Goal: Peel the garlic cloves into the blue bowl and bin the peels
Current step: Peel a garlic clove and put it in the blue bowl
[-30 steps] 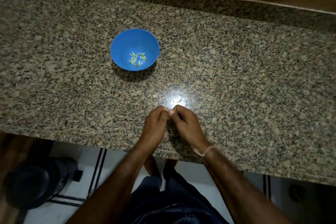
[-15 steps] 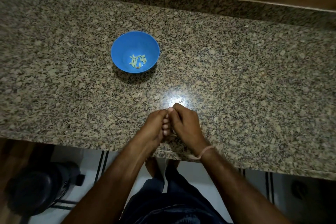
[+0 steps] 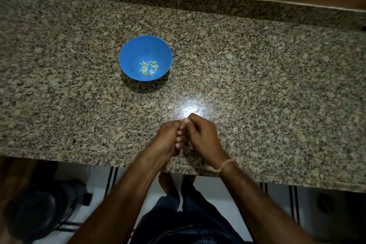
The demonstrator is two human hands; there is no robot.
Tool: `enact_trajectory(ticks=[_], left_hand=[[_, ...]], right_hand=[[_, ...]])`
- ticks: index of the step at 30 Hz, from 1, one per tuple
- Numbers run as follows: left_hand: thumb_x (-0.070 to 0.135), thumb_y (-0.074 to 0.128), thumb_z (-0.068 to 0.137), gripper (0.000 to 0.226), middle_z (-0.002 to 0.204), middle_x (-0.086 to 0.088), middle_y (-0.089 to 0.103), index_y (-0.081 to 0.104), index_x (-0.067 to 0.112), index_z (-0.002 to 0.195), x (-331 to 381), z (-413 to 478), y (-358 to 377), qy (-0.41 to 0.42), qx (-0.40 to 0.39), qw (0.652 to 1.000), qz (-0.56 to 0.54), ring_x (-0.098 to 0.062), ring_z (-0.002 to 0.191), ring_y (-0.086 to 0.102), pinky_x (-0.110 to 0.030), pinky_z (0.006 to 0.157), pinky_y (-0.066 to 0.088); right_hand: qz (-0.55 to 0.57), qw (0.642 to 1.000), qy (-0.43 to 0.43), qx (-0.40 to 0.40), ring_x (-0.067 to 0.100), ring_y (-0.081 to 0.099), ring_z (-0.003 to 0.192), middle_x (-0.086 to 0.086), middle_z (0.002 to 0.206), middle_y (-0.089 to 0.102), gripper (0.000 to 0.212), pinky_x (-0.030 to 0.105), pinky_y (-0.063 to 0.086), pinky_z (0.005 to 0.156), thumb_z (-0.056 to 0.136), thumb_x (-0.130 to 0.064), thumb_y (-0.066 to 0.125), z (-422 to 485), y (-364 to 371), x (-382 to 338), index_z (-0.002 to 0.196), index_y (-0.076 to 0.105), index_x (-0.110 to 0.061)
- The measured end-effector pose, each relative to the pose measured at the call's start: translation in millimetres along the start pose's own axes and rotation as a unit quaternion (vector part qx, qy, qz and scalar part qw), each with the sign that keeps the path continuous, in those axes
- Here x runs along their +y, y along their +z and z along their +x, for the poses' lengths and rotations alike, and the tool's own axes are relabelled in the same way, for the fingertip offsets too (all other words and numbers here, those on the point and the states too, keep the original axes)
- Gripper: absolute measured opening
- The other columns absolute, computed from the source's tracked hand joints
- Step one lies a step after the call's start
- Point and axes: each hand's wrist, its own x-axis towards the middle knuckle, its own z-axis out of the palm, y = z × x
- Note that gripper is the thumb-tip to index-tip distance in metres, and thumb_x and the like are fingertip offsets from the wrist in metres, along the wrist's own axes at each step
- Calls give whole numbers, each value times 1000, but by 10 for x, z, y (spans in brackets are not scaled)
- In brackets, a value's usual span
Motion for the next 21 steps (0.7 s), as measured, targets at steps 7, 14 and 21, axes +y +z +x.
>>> enact_trajectory(ticks=[7,14,21], left_hand=[[27,43,110,32,74,3,52,54,16,82,-165,-9,-4,186,93,967,149,-6,64,45,-21,56,37],[25,43,111,31,72,2,56,53,15,83,-157,-31,-3,211,125,958,148,-1,60,48,-20,55,40],[27,42,111,32,71,3,51,51,16,81,-156,-21,6,203,124,957,165,-4,60,43,-23,55,36]], right_hand=[[242,957,159,-30,28,59,66,15,73,64,35,45,52,64,101,-29,70,-53,-19,-75,89,64,4],[291,940,177,-28,26,71,81,23,97,77,16,38,62,76,99,-10,69,-91,-64,-109,106,73,3],[220,964,146,-3,32,72,74,21,85,75,17,47,62,73,98,-21,73,-62,-70,-66,92,74,-5]])
